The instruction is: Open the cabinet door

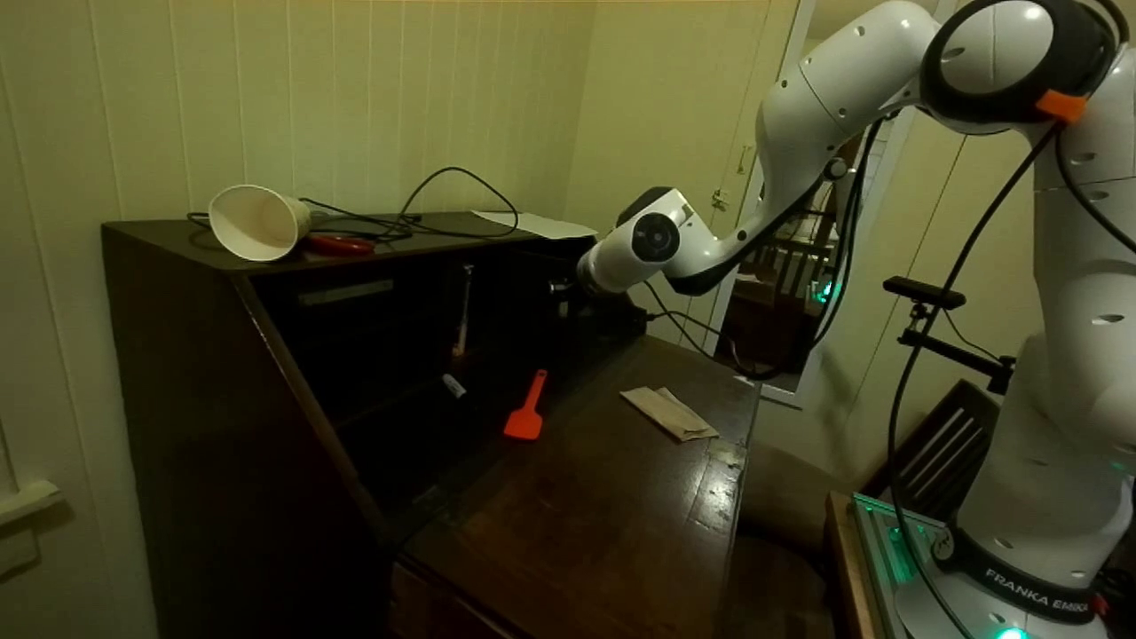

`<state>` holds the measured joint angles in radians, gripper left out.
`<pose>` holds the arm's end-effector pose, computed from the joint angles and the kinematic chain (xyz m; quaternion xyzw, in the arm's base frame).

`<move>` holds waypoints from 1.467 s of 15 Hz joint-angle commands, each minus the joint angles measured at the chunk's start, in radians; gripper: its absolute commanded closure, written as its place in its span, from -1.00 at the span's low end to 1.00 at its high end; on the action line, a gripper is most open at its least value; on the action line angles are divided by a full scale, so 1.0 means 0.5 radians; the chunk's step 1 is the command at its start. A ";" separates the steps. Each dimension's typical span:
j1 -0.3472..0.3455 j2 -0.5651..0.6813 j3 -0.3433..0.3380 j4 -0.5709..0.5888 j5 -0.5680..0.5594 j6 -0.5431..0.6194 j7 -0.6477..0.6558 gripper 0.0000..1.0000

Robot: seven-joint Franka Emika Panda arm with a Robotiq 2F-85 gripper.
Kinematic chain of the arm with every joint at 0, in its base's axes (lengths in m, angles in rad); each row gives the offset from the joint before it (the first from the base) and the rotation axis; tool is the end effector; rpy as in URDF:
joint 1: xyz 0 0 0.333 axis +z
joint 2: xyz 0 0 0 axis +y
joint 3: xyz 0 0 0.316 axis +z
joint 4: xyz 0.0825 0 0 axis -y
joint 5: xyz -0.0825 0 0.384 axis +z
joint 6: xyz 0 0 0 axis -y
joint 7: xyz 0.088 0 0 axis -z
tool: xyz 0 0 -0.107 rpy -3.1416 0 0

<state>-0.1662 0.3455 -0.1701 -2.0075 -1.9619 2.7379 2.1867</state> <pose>0.5783 -0.1606 0.2868 0.8201 -0.2929 0.4403 0.2186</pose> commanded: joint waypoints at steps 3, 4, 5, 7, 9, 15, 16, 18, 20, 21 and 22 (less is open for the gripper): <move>-0.001 0.179 0.049 0.289 -0.705 -0.117 0.262 -1.00; -0.031 0.208 0.083 0.342 -0.879 -0.058 0.406 -1.00; -0.053 0.229 0.109 0.373 -1.015 -0.051 0.517 -1.00; -0.114 0.247 0.182 0.411 -1.331 -0.028 0.832 -1.00; -0.143 0.264 0.320 0.506 -1.123 0.028 0.713 -1.00; -0.262 0.238 0.633 0.556 -1.106 0.109 0.714 -1.00; -0.281 0.239 0.673 0.566 -1.106 0.117 0.714 -1.00; -0.273 0.240 0.656 0.564 -1.106 0.116 0.714 -1.00; -0.277 0.245 0.638 0.557 -1.106 0.266 0.612 -1.00; -0.292 0.253 0.640 0.552 -1.106 0.363 0.579 -1.00; -0.324 0.270 0.681 0.568 -1.106 0.481 0.527 -1.00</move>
<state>-0.3044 0.4680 0.1540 -1.7270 -2.5149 2.8591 2.5096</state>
